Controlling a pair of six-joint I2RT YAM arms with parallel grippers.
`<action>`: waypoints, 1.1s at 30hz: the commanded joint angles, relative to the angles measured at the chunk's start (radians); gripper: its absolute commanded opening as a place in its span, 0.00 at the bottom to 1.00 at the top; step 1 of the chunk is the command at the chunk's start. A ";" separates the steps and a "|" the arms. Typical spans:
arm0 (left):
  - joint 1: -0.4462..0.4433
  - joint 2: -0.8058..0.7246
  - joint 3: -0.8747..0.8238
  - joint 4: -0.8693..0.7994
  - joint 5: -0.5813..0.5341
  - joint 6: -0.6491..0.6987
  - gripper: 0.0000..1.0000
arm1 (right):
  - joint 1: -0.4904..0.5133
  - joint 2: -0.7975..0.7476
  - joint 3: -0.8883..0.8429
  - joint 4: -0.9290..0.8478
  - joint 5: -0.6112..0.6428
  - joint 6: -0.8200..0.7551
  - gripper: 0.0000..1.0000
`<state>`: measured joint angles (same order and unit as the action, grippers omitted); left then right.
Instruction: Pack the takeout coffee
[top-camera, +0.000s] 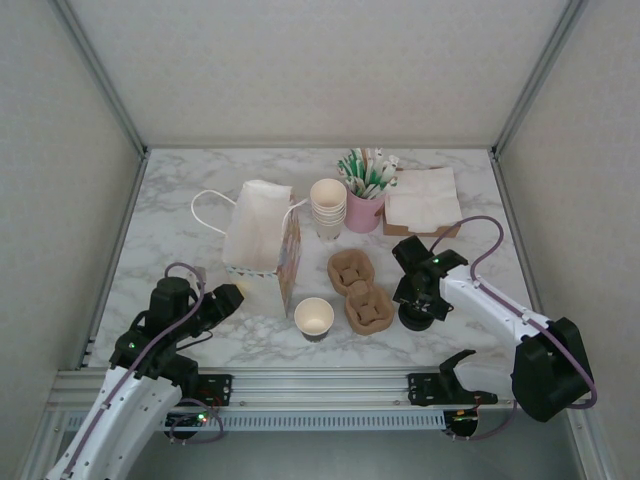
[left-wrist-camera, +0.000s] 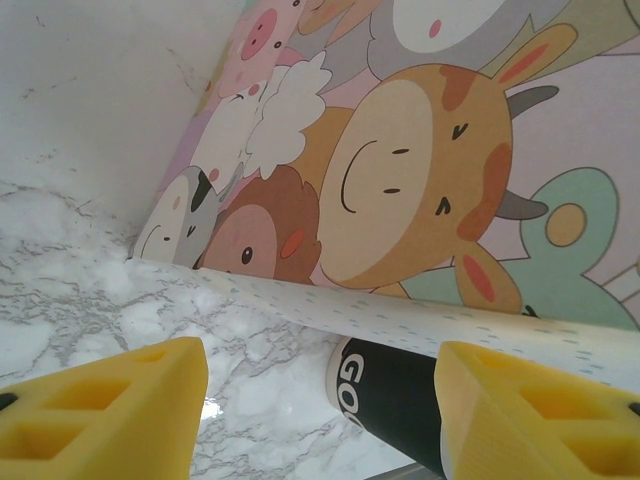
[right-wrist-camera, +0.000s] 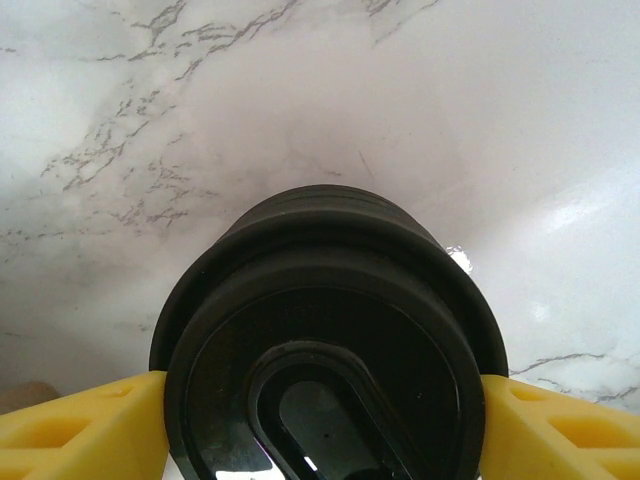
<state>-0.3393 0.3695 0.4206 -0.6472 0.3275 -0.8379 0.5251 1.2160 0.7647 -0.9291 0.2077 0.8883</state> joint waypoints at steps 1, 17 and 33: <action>-0.009 0.003 0.000 -0.001 -0.029 0.006 0.62 | -0.005 -0.028 0.014 -0.048 0.014 -0.012 0.75; -0.010 0.002 0.016 -0.024 -0.069 0.003 0.62 | -0.005 -0.124 0.111 -0.112 -0.020 -0.117 0.74; -0.010 -0.057 0.014 -0.085 -0.151 -0.029 0.63 | 0.377 -0.065 0.403 -0.178 0.057 -0.121 0.75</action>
<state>-0.3401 0.3351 0.4206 -0.6930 0.2066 -0.8513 0.8150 1.1030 1.1000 -1.0801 0.2108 0.7536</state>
